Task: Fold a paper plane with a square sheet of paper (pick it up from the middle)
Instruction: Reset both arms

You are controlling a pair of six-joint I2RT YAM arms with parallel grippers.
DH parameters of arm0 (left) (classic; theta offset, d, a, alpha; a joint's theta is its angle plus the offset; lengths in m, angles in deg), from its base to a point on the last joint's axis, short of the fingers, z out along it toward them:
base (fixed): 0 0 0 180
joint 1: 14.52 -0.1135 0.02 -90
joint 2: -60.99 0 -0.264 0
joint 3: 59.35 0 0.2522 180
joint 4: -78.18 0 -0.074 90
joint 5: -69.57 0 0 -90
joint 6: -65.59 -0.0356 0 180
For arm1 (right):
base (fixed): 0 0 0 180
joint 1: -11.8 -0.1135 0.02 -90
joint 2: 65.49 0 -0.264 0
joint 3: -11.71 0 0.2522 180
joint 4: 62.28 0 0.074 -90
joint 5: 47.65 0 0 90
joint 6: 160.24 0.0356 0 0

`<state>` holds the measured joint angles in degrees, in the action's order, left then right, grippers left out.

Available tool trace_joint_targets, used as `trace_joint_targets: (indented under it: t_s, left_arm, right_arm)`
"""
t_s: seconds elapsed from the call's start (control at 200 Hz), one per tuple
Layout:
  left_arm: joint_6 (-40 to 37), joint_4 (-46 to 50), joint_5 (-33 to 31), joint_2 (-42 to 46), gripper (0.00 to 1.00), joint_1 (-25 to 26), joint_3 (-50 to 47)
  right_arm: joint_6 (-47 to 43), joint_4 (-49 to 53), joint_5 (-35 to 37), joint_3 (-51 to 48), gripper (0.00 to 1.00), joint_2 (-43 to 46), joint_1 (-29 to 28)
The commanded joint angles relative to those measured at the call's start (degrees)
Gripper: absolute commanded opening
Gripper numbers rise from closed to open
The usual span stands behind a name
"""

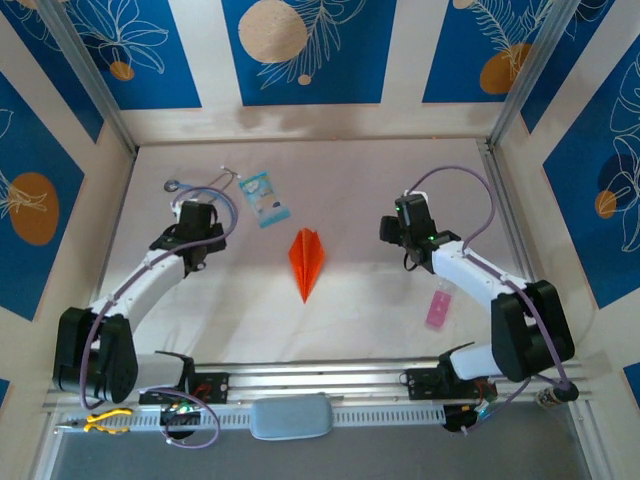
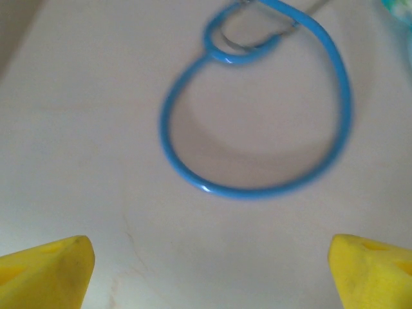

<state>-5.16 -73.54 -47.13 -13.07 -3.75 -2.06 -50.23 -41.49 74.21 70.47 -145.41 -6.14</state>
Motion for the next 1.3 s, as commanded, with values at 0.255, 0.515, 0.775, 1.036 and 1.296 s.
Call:
trace_joint_targets:
  t_s: [0.255, 0.515, 0.775, 1.036, 1.296]
  left_arm:
    - [-14.6, -41.2, 3.5, -4.5, 0.93, -4.1, -15.0]
    - [-20.2, -63.2, 11.4, -12.8, 0.94, -5.0, -20.1]
    - [-20.9, -68.0, 19.4, -15.5, 1.00, -6.5, -22.2]
    - [-20.2, -70.3, 16.6, -15.5, 1.00, -6.3, -23.1]
    - [-21.5, -68.8, 20.1, -15.5, 1.00, -6.3, -22.3]
  right_arm:
    - [-18.6, -33.4, -11.4, -11.0, 0.74, -0.3, 9.9]
    - [-19.0, -62.9, -24.1, -27.6, 0.75, -4.3, 13.2]
    - [-13.7, -53.4, -25.8, -21.1, 0.99, -7.4, 17.9]
    - [-13.8, -53.9, -24.4, -21.6, 0.99, -7.2, 17.4]
    - [-14.2, -53.8, -23.6, -21.4, 0.99, -7.3, 16.8]
